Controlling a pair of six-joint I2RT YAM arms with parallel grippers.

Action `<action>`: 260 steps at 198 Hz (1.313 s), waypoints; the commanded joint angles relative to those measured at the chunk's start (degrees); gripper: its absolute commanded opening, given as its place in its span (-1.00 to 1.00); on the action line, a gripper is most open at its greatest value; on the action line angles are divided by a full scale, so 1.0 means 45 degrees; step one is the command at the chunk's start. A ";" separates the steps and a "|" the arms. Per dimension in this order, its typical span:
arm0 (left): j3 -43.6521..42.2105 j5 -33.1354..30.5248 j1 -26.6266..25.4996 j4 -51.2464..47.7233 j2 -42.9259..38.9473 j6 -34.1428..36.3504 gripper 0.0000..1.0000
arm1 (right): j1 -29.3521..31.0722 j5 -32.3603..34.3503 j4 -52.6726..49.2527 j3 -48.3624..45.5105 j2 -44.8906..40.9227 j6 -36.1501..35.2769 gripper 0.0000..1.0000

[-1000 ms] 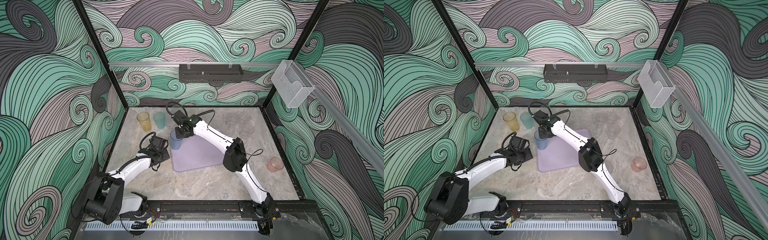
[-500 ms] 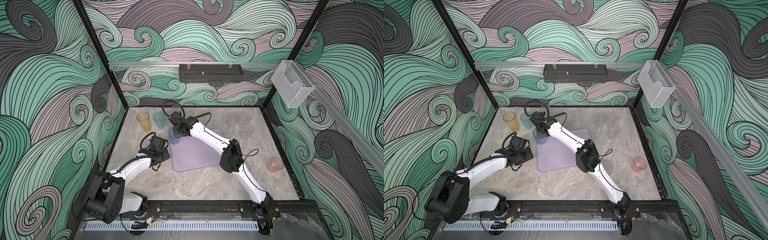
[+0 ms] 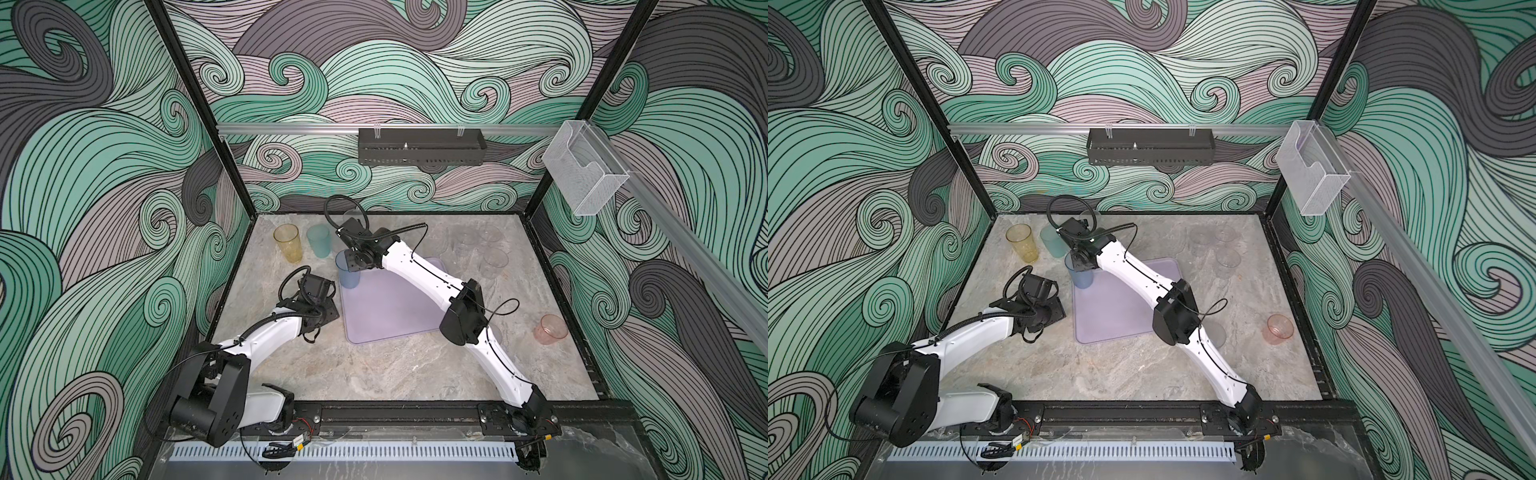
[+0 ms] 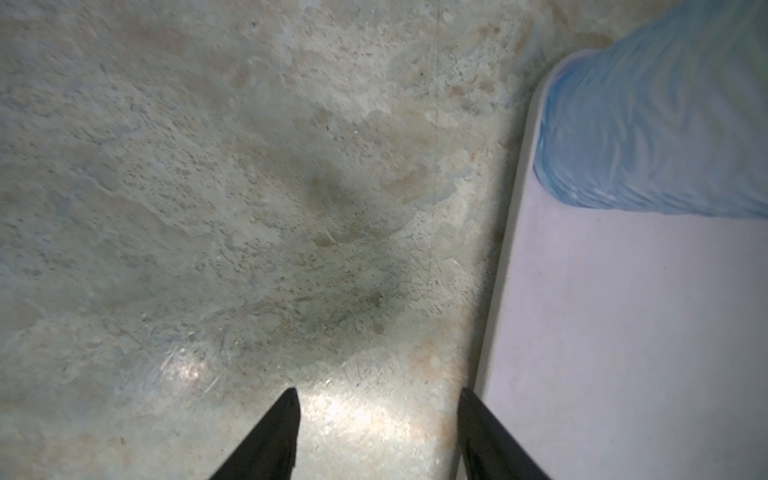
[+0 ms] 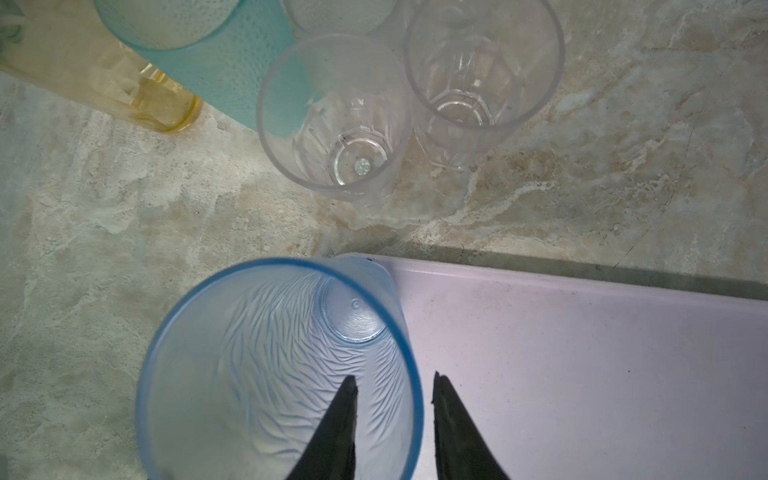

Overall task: Place the glasses into the tray
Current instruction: 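Open the right gripper and lift it off the light-blue cup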

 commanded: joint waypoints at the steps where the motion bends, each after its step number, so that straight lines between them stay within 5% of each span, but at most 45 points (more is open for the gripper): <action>1: -0.0098 -0.0219 0.0083 0.0121 -0.0042 -0.0176 0.27 | 0.0144 -0.0103 -0.0475 0.0179 -0.0386 -0.0204 -0.34; 94: -0.0186 -0.0220 0.0323 0.0125 -0.0180 -0.0059 0.27 | 0.0222 0.0050 -0.0681 0.0327 -0.0607 -0.0766 -0.31; 159: -0.0079 -0.0222 0.1250 -0.0307 -0.0519 -0.0274 0.33 | 0.0211 -0.0850 -0.1269 0.0975 -0.1605 -0.1917 0.02; 209: -0.0048 0.0010 0.1372 -0.0366 -0.0807 -0.0450 0.35 | 0.0060 -0.1352 -0.1505 0.1120 -0.2021 -0.2244 0.05; 260: -0.0345 0.0857 0.1031 0.1287 -0.0884 -0.0741 0.43 | -0.1436 -0.2350 -0.1339 -0.1301 -0.4417 -0.1756 0.03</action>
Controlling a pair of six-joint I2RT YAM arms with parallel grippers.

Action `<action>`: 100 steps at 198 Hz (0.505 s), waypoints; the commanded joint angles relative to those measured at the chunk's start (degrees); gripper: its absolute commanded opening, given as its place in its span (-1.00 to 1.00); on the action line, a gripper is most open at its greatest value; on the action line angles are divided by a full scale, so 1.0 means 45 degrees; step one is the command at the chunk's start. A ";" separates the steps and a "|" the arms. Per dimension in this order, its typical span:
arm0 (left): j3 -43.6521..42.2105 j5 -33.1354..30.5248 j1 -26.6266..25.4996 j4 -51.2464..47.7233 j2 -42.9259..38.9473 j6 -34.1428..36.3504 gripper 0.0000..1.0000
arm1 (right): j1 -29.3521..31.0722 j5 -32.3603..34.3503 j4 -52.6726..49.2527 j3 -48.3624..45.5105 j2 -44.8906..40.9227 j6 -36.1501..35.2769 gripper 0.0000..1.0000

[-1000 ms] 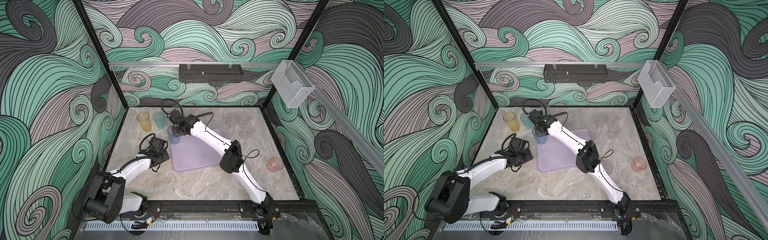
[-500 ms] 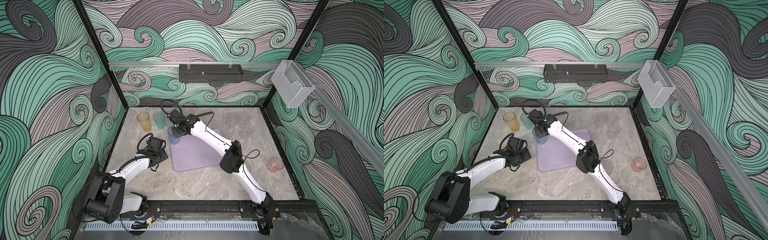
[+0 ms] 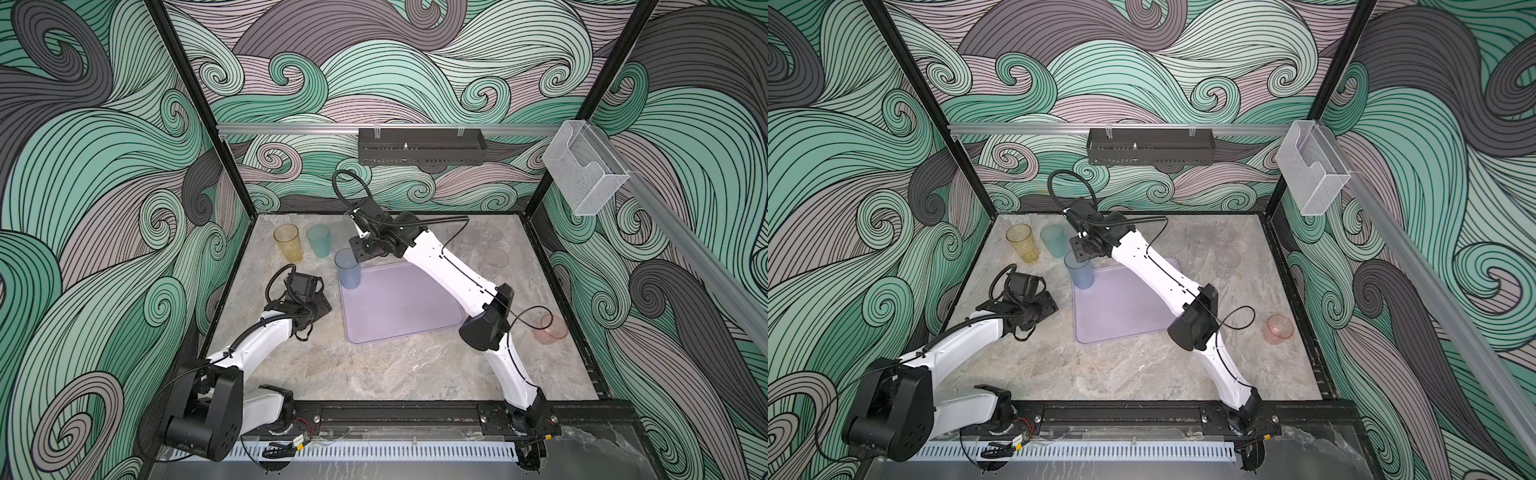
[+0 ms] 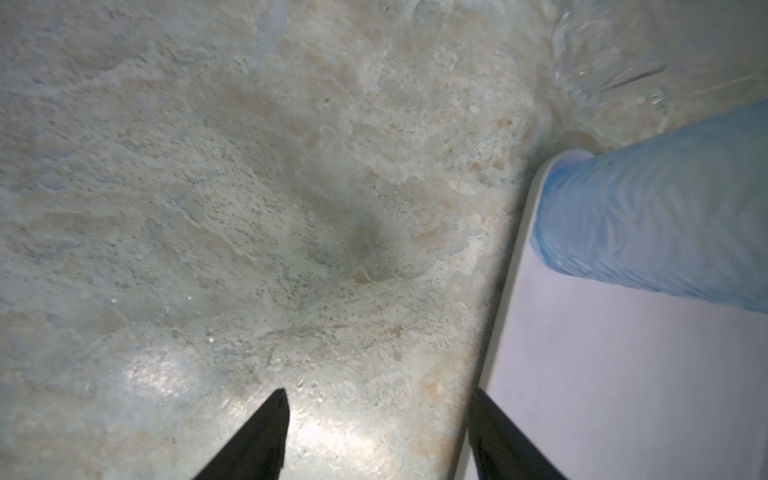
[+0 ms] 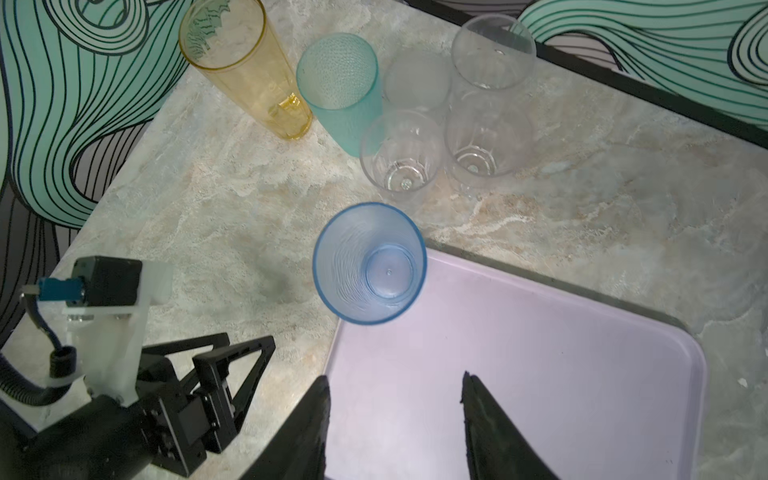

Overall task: Place the glasses into the tray
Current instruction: 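Open the right gripper and lift it off the light-blue cup, then shift the right gripper to the tray's near edge while the left reaches the yellow cup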

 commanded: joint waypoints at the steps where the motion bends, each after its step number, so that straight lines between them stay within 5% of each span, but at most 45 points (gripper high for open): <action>1: -0.0193 0.0389 -0.0223 0.1076 0.0186 -0.0339 0.43 | -0.1165 -0.0883 -0.0143 -0.0796 -0.1259 0.0327 0.03; 31: 0.0245 0.0783 -0.0289 0.1441 0.1239 -0.0234 0.21 | -0.2136 -0.0689 0.0053 -0.2827 -0.2183 0.0268 0.03; 58: 0.0621 0.0357 -0.0466 0.1271 0.1955 0.0079 -0.13 | -0.2882 -0.0810 0.2085 -0.6958 -0.3997 0.0758 0.02; 100: 0.1242 0.0364 -0.0605 0.1558 0.3446 0.0183 -0.13 | -0.4733 -0.0258 0.3082 -1.0471 -0.5158 0.1349 -0.04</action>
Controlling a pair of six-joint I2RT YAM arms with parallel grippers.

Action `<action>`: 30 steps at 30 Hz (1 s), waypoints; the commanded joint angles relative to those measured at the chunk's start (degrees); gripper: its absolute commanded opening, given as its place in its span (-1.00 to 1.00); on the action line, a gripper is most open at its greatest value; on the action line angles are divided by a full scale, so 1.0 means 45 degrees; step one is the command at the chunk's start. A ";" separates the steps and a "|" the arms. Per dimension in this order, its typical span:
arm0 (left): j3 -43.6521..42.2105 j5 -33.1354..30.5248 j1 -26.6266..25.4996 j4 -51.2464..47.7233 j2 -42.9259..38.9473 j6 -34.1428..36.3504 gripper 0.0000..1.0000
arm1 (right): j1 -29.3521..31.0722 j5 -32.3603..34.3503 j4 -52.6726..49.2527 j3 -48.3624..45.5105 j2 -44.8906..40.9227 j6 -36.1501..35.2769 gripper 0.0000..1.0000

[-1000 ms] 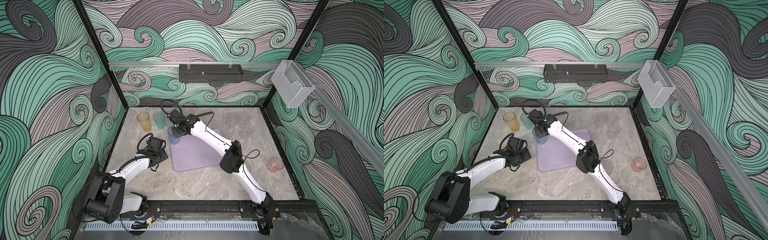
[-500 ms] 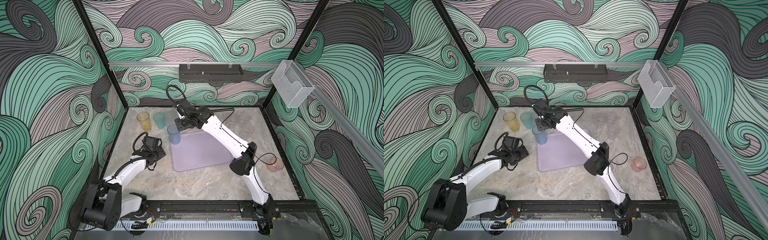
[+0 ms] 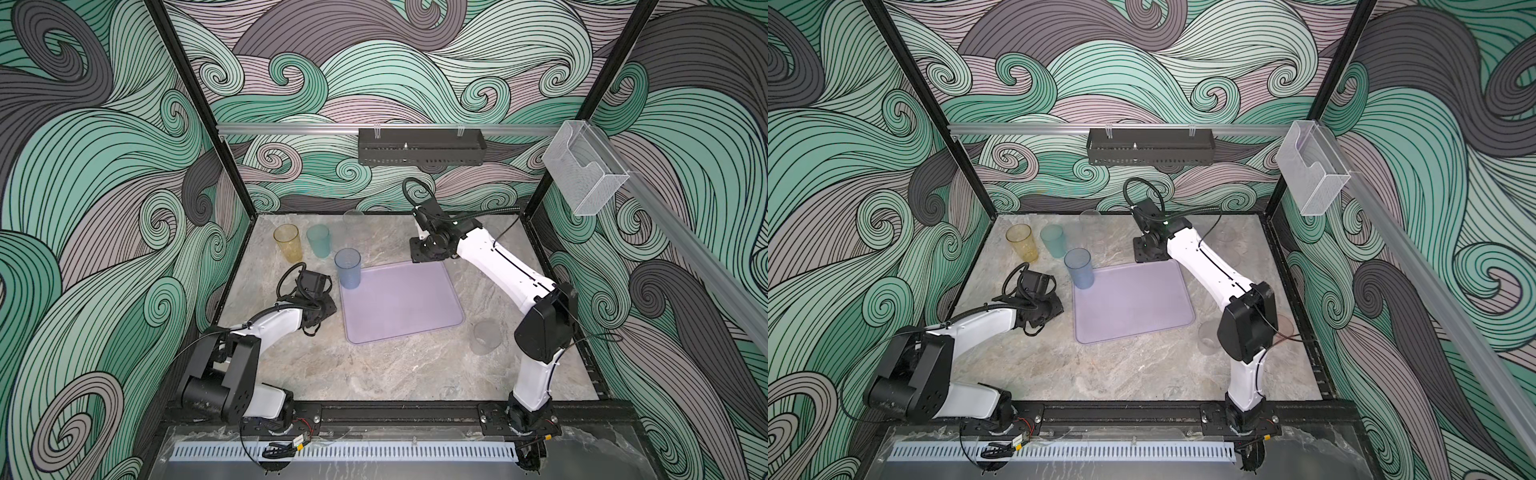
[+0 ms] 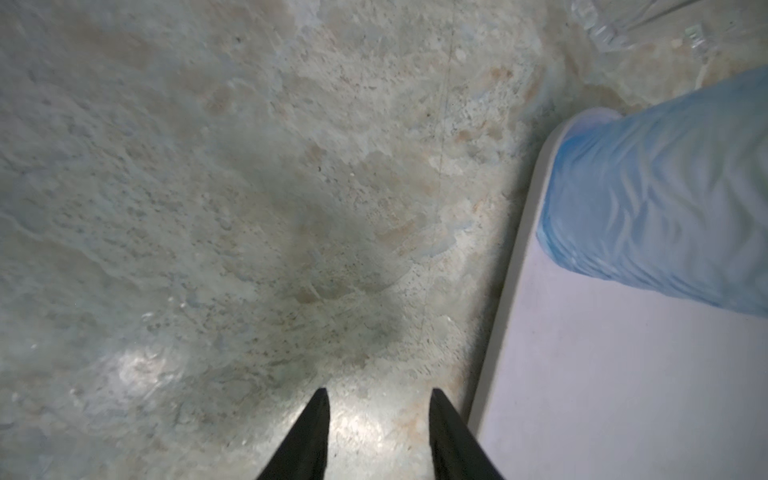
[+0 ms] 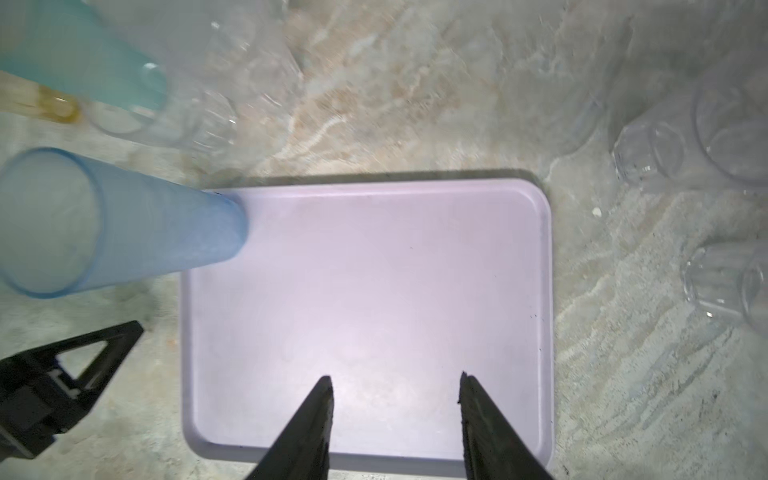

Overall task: Place the glasses into the tray
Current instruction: 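Shift the right gripper to the tray's near edge while the left reaches the yellow cup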

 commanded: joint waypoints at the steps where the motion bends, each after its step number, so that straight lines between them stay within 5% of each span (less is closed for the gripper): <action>1: 0.0707 -0.0124 -0.0145 0.0239 0.0689 0.0166 -0.13 | -0.1147 0.0269 0.0953 -0.1345 -0.0522 0.0546 -0.04; 14: 0.1155 0.0110 -0.0243 0.0958 0.2437 -0.0183 -0.23 | -0.4054 -0.0009 0.3229 -0.5205 -0.0109 0.1056 -0.05; 30: 0.2109 0.0110 -0.0300 0.1293 0.3415 -0.0183 -0.23 | -0.3469 -0.0883 0.4240 -0.7342 0.0372 0.0975 -0.08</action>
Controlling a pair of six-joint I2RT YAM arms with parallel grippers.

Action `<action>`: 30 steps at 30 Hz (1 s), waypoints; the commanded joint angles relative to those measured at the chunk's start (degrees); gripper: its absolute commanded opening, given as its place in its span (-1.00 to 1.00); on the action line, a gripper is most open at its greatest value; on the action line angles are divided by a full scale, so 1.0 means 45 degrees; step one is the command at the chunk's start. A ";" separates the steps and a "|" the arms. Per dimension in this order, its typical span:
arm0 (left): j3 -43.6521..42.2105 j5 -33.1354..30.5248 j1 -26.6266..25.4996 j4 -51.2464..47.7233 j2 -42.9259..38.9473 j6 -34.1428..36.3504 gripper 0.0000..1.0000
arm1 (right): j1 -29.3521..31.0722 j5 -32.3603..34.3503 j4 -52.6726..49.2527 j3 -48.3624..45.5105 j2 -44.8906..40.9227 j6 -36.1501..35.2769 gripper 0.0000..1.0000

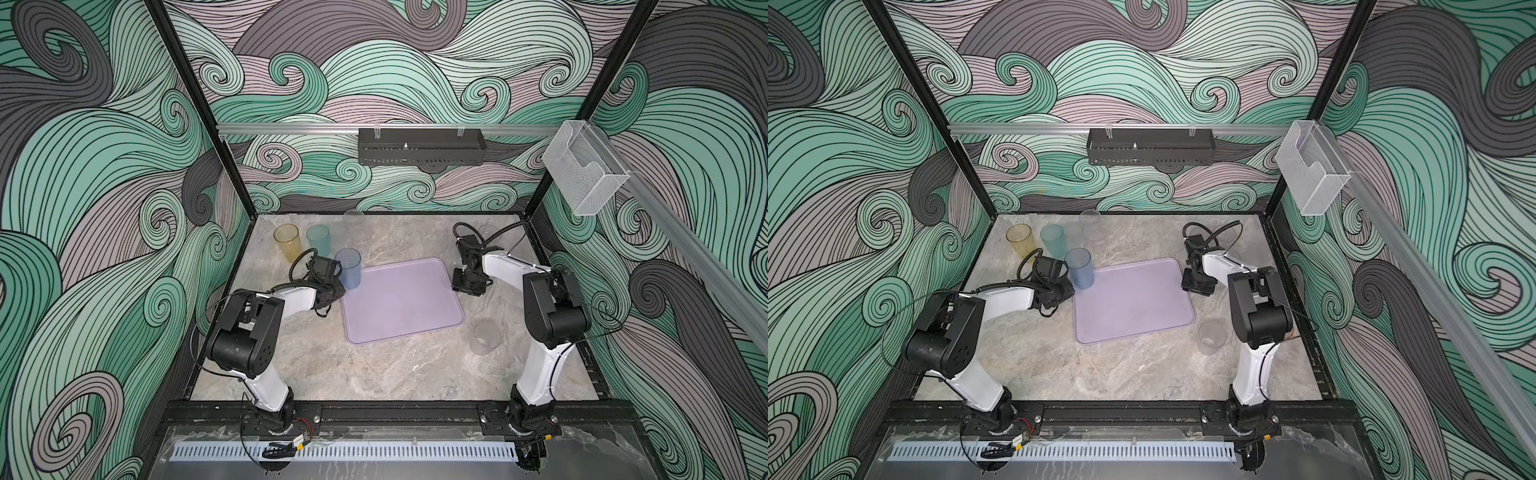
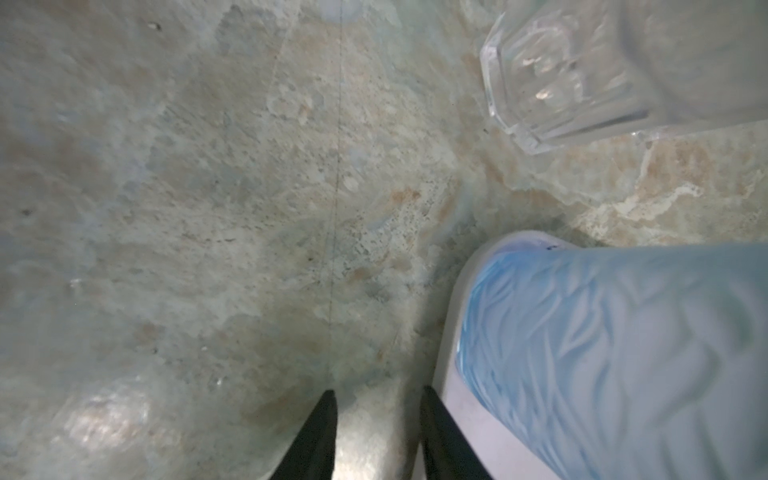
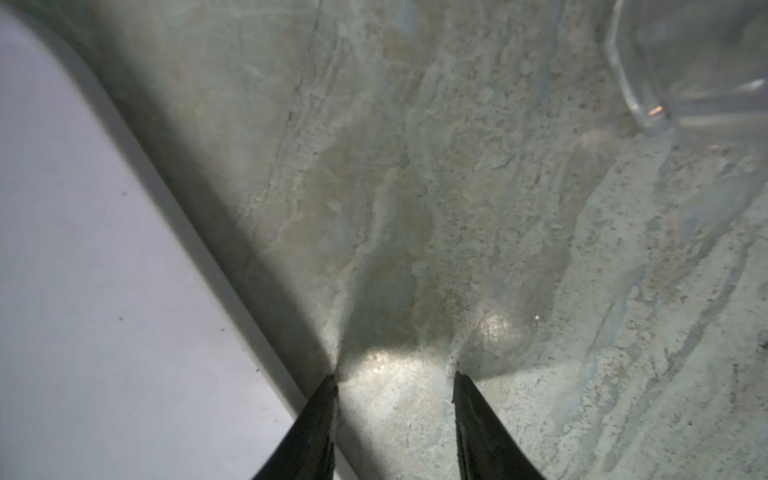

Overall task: Place the glasses into the tray
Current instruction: 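Shift the right gripper to the tray's near edge while the left reaches the yellow cup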

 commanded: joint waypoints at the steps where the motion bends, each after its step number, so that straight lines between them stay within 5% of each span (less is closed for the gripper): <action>1: 0.0015 0.0358 -0.0093 -0.0701 0.0217 -0.0159 -0.23 | 0.0762 -0.0488 0.0058 -0.0691 -0.0405 0.0079 -0.08; 12: -0.0729 0.0358 0.0380 -0.1225 -0.1248 -0.0159 -0.23 | 0.1743 -0.0067 0.0138 -0.1808 -0.1279 0.0090 -0.05; 18: -0.0829 0.0224 0.0641 -0.3231 -0.3160 -0.0159 -0.23 | 0.1834 0.0724 -0.0704 -0.1216 -0.2662 -0.0357 0.01; 30: 0.1507 -0.1720 0.1441 -0.6795 -0.7397 0.2626 0.05 | 0.4076 -0.0392 -0.0601 -0.0986 -0.5531 -0.0028 0.07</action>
